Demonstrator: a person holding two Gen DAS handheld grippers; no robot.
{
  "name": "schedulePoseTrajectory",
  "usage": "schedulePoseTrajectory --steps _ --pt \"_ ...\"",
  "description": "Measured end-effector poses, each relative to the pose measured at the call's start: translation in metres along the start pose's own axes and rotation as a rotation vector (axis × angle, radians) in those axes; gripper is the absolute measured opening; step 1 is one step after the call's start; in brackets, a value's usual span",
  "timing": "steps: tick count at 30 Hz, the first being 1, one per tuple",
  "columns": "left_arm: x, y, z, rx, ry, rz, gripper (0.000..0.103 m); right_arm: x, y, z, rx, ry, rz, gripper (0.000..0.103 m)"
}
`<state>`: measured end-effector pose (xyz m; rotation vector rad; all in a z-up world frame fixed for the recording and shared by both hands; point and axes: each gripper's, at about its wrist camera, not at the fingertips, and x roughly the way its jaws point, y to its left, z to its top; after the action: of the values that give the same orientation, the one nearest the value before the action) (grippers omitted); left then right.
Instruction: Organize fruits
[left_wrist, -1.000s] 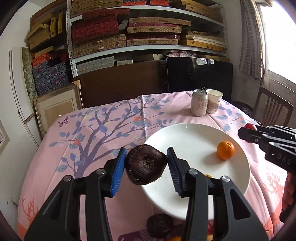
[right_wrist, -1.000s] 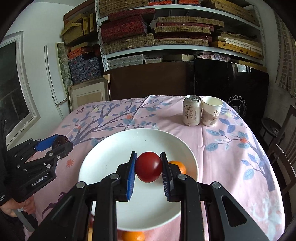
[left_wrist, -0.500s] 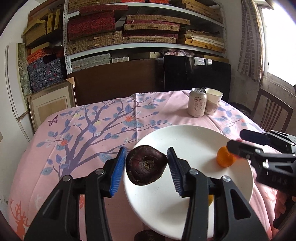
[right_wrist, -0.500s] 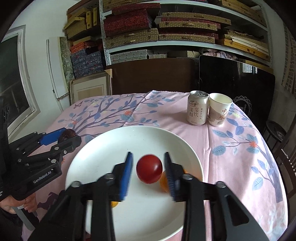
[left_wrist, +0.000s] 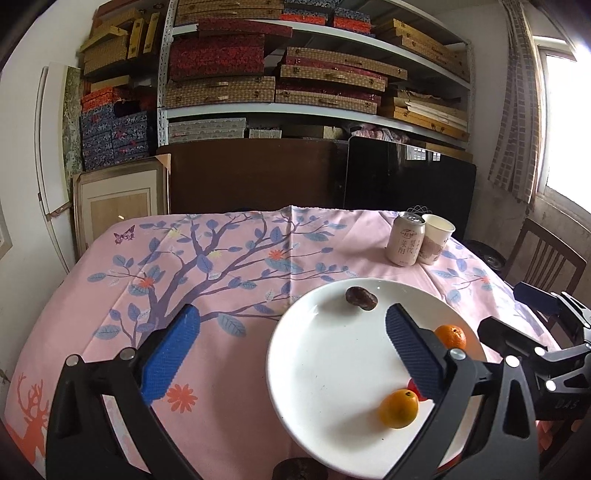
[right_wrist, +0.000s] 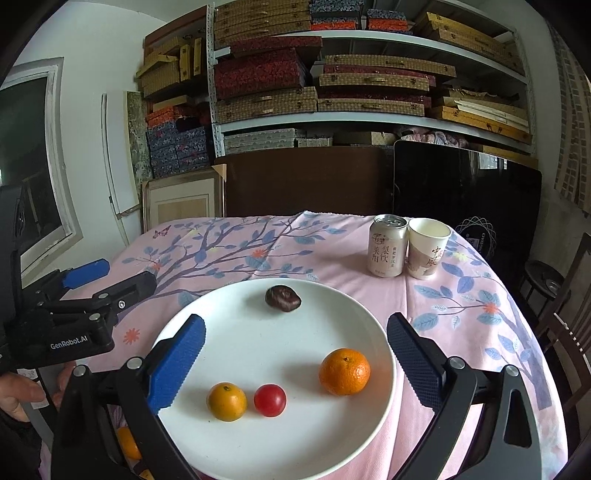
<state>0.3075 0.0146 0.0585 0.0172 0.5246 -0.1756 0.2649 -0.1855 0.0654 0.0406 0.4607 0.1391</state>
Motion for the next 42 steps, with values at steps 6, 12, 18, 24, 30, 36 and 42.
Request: schedulePoseTrajectory --steps 6,12,18,24,30,36,42 --pt "-0.02 0.013 -0.011 -0.039 0.09 0.005 0.099 -0.028 -0.011 -0.007 0.061 0.03 -0.014 0.099" --pt "-0.076 0.016 -0.023 -0.066 0.045 -0.021 0.099 -0.093 -0.009 -0.011 0.034 0.015 -0.058 0.099" --pt "-0.121 0.004 -0.043 -0.031 0.013 -0.067 0.099 -0.165 0.014 -0.025 -0.02 0.014 -0.067 0.099" --pt "-0.144 -0.023 -0.067 0.104 -0.012 -0.078 0.099 -0.195 0.042 -0.083 -0.069 0.168 -0.01 0.099" --pt "-0.149 -0.042 -0.095 0.255 -0.038 -0.059 0.099 -0.179 0.07 -0.14 -0.24 0.263 -0.155 0.099" --pt "-0.122 -0.044 -0.113 0.332 0.017 0.057 0.099 -0.165 0.09 -0.164 -0.379 0.284 -0.188 0.099" --pt "-0.1 -0.018 -0.116 0.25 0.105 0.085 0.099 -0.164 0.105 -0.177 -0.434 0.314 -0.14 0.099"
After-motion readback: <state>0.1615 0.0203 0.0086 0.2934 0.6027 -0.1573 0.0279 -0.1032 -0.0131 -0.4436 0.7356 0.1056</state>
